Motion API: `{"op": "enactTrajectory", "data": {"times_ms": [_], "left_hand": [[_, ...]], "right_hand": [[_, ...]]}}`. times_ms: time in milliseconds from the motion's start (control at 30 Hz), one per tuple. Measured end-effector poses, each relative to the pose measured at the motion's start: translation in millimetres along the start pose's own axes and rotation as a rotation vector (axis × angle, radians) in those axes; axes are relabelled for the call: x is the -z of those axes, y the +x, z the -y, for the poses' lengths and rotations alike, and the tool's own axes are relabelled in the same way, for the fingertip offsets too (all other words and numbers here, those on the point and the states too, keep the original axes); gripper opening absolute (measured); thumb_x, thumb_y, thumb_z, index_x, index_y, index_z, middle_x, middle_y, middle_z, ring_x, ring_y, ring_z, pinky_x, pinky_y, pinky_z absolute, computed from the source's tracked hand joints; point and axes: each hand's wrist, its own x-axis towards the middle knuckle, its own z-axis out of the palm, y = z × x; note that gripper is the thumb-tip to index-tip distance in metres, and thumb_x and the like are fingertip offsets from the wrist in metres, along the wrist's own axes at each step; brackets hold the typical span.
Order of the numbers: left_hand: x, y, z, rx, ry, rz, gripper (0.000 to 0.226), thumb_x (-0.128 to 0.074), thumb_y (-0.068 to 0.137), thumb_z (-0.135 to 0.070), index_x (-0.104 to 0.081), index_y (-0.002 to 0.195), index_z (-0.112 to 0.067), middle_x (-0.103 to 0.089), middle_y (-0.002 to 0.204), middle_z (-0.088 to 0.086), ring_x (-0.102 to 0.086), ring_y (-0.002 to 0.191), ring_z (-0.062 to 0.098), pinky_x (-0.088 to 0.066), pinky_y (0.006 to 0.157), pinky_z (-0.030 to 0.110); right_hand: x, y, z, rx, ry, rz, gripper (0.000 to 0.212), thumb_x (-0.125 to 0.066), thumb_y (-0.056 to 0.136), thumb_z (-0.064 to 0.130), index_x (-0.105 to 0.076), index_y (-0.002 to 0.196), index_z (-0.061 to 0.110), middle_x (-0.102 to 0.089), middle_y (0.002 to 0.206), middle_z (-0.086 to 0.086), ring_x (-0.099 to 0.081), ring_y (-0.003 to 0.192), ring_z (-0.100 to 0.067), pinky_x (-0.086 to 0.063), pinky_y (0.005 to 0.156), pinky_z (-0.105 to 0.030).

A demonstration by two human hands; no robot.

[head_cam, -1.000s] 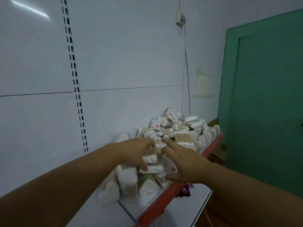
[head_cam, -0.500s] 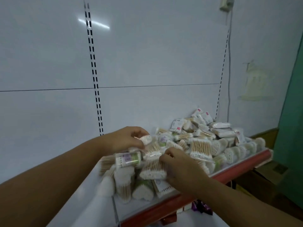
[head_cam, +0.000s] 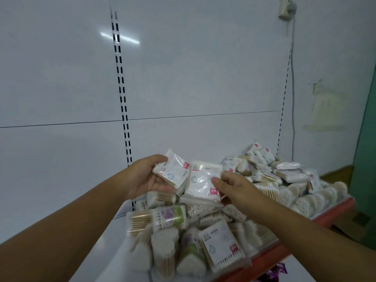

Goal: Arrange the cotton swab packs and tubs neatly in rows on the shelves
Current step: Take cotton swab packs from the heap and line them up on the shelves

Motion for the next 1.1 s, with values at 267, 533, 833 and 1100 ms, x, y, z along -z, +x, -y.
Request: {"op": "enactTrajectory", "data": {"times_ms": [267, 533, 833, 1100], "left_hand": [[-17.5, 9.1, 14.8, -0.06, -0.229, 0.112, 0.039, -0.034, 0.09, 0.004, -0.057, 0.119, -0.008, -0.068, 0.108, 0.021, -0.069, 0.086, 0.035, -0.06, 0.059, 0.041], [-47.9, 13.1, 25.6, -0.144, -0.156, 0.211, 0.035, -0.056, 0.088, 0.007, -0.056, 0.121, -0.008, -0.071, 0.106, 0.017, -0.072, 0.089, 0.03, -0.059, 0.063, 0.035], [-37.9, 34.3, 20.8, -0.127, -0.127, 0.131, 0.042, -0.055, 0.082, 0.017, -0.057, 0.119, -0.004, -0.072, 0.101, 0.019, -0.072, 0.087, 0.033, -0.059, 0.06, 0.034], [-36.2, 39.0, 22.1, -0.103, -0.088, 0.13, 0.043, -0.056, 0.081, 0.016, -0.058, 0.119, -0.004, -0.072, 0.102, 0.02, -0.072, 0.085, 0.032, -0.058, 0.058, 0.032]], "right_hand": [[-6.4, 14.6, 0.5, -0.061, 0.135, -0.045, 0.022, -0.054, 0.097, 0.019, -0.059, 0.077, 0.011, -0.061, 0.056, 0.008, -0.059, 0.053, -0.006, -0.052, 0.054, -0.024], [-2.6, 18.7, -4.9, 0.032, -0.182, -0.227, 0.036, -0.058, 0.093, 0.035, -0.063, 0.081, 0.002, -0.067, 0.07, -0.007, -0.065, 0.063, -0.016, -0.054, 0.058, -0.03], [77.6, -6.5, -60.5, -0.201, -1.262, -0.047, 0.07, -0.056, 0.079, 0.066, -0.039, 0.138, 0.032, -0.036, 0.143, 0.004, -0.035, 0.13, -0.018, -0.037, 0.104, -0.038], [78.6, -4.9, -70.1, -0.167, -1.285, 0.031, 0.076, -0.059, 0.078, 0.062, -0.035, 0.142, 0.028, -0.033, 0.146, 0.002, -0.029, 0.134, -0.02, -0.032, 0.108, -0.041]]}}
